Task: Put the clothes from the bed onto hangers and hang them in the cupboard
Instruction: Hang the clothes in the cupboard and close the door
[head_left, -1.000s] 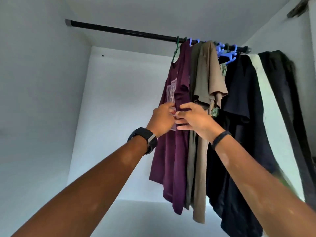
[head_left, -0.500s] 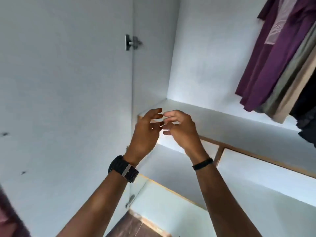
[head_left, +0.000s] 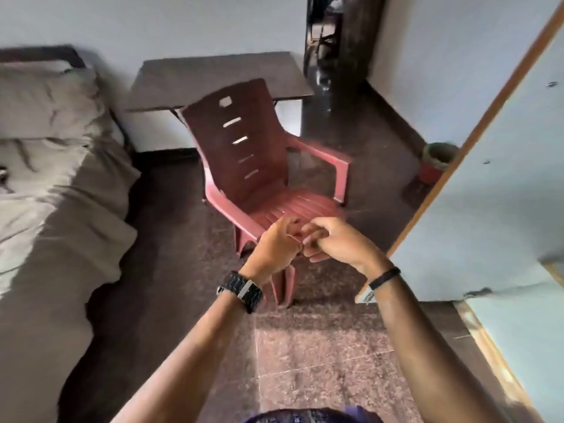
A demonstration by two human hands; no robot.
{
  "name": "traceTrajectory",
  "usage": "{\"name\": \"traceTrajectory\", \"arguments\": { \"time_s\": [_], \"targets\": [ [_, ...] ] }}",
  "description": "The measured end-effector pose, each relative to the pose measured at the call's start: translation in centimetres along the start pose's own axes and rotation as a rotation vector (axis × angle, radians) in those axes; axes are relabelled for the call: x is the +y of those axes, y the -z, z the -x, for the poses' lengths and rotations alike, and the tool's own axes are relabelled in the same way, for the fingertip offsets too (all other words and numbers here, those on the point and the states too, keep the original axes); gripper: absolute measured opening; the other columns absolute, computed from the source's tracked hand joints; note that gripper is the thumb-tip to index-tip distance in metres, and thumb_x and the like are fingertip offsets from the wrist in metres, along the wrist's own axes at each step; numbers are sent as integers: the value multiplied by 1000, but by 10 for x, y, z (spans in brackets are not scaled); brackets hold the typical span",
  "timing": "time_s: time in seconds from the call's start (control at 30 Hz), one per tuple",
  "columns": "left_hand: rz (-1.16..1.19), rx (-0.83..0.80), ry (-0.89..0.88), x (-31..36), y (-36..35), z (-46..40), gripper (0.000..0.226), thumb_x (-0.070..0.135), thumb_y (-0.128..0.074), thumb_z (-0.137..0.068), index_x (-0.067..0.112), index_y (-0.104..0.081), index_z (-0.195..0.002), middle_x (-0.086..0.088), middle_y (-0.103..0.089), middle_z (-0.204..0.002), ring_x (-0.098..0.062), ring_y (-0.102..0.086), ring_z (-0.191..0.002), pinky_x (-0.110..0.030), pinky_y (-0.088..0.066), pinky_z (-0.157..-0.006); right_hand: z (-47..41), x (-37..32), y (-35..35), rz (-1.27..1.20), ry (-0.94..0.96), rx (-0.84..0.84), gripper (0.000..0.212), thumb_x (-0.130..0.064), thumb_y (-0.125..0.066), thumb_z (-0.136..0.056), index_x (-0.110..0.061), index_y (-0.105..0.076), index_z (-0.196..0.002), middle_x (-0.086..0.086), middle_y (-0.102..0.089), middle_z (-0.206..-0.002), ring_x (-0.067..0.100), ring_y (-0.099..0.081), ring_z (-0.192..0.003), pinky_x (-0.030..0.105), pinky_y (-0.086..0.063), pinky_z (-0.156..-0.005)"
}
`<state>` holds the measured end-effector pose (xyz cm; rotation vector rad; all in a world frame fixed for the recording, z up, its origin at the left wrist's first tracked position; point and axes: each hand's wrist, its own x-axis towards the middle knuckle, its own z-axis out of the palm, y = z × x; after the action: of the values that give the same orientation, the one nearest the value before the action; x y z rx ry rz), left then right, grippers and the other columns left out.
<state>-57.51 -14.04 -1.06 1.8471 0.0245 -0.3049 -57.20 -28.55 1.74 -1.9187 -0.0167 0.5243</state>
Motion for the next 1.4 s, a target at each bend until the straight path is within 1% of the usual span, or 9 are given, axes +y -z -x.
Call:
{"name": "traceTrajectory", "arguments": {
  "time_s": [0.2, 0.37, 0.5, 0.7, 0.9, 1.07, 1.13, 1.23, 1.4],
  "targets": [
    [-19, 290, 183, -78, 148, 31, 43, -3, -66, -77, 8, -54, -117, -15, -65, -108, -34, -64, -96, -50, -52, -84, -92, -56, -155, 119, -16, -324, 31, 14, -38, -89, -8, -57, -100, 9, -61, -79, 18, -62, -64, 30, -57, -63],
    [48, 512, 287, -126, 246, 24, 47, -7, -63, -77, 7, -54, -121, -18, -65, -109, -36, -64, -99, -49, -54, -84, -176, -98, -254, 229, 25, -585, 26, 12, -43, -90, -9, -54, -102, 6, -58, -74, 13, -59, -60, 26, -55, -57],
    [106, 657, 361, -148, 328, 5, 46, -2, -59, -83, 12, -51, -127, -13, -62, -115, -29, -62, -102, -46, -54, -86, -249, -144, -323, 306, 100, -665, 23, 7, -50, -90, -9, -56, -106, 6, -60, -75, 17, -62, -66, 24, -57, -54],
    [161, 874, 347, -153, 471, -37, 49, 1, -55, -87, 19, -47, -132, -6, -59, -117, -14, -60, -85, -25, -49, -65, -356, -248, -418, 404, 239, -810, 27, 3, -55, -89, -8, -58, -113, 6, -62, -80, 15, -64, -71, 21, -56, -56],
    [225, 951, 313, -177, 588, -87, 48, -1, -50, -88, 20, -46, -131, -5, -60, -115, -17, -61, -90, -25, -46, -74, -454, -310, -507, 441, 329, -834, 22, -3, -57, -90, -9, -60, -111, 17, -67, -98, 18, -68, -80, 26, -58, -66],
    [211, 991, 300, -215, 706, -138, 52, -7, -49, -86, 13, -43, -134, -11, -56, -121, -28, -60, -103, -39, -49, -90, -546, -354, -584, 400, 342, -775, 23, -4, -57, -91, -10, -60, -113, 13, -68, -94, 18, -69, -81, 30, -59, -69],
    [184, 968, 294, -226, 759, -161, 52, -10, -48, -87, 9, -41, -134, -10, -54, -116, -27, -59, -98, -36, -49, -86, -581, -379, -613, 375, 332, -745, 24, -5, -56, -92, -10, -59, -115, 12, -68, -92, 19, -70, -82, 31, -59, -69],
    [122, 923, 268, -235, 834, -193, 52, -12, -47, -87, 8, -39, -134, 2, -53, -101, -10, -54, -75, -20, -45, -70, -633, -415, -654, 302, 301, -703, 26, -4, -55, -92, -7, -58, -118, 9, -66, -90, 18, -68, -77, 30, -58, -68],
    [49, 919, 297, -252, 934, -256, 54, -11, -47, -88, 10, -37, -137, -8, -48, -114, -11, -53, -75, -14, -43, -65, -722, -465, -708, 284, 276, -678, 27, -3, -51, -94, -11, -55, -119, 14, -64, -95, 24, -65, -77, 36, -56, -71]
  ]
}}
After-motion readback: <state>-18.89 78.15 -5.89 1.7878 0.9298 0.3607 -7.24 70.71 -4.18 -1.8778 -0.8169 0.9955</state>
